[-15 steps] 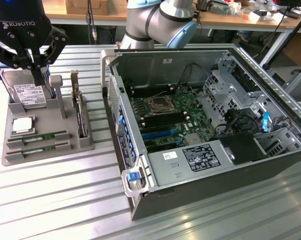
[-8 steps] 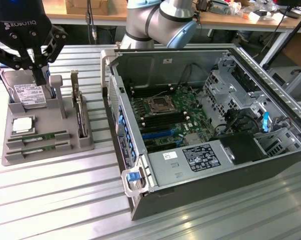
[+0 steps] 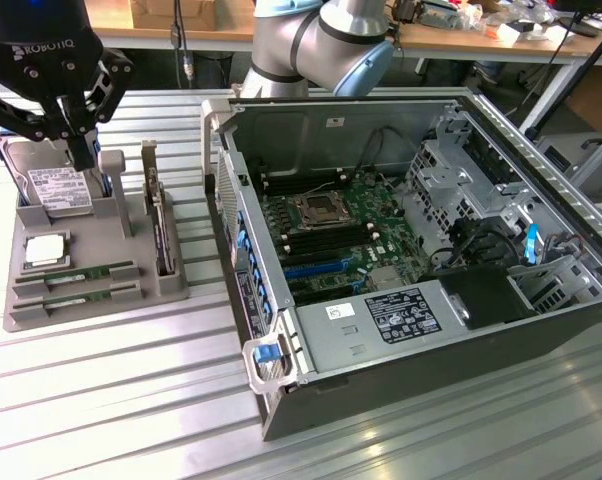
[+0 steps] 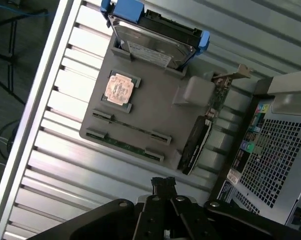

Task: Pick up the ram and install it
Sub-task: 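Pick up the ram and move it above insertion slot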

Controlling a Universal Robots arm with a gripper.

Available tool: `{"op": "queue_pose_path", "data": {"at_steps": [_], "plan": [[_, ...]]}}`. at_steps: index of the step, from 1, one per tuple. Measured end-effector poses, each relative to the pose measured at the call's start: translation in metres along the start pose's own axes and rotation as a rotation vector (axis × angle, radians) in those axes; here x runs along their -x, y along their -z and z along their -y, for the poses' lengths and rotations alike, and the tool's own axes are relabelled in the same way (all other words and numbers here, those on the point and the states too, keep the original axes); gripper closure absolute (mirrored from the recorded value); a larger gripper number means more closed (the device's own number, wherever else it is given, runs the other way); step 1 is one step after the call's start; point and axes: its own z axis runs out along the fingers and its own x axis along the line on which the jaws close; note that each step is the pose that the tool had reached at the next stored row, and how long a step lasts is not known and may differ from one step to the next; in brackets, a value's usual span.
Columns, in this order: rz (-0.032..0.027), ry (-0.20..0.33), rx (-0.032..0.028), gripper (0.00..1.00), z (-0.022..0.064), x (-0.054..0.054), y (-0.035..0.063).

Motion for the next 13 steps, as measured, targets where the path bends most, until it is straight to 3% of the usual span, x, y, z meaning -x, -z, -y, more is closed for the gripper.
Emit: {"op": "queue_pose_path", "data": {"at_steps": [13], "plan": [[0.0102, 0.165, 0.0053, 0.89, 0.0, 0.0, 0.0]]}}
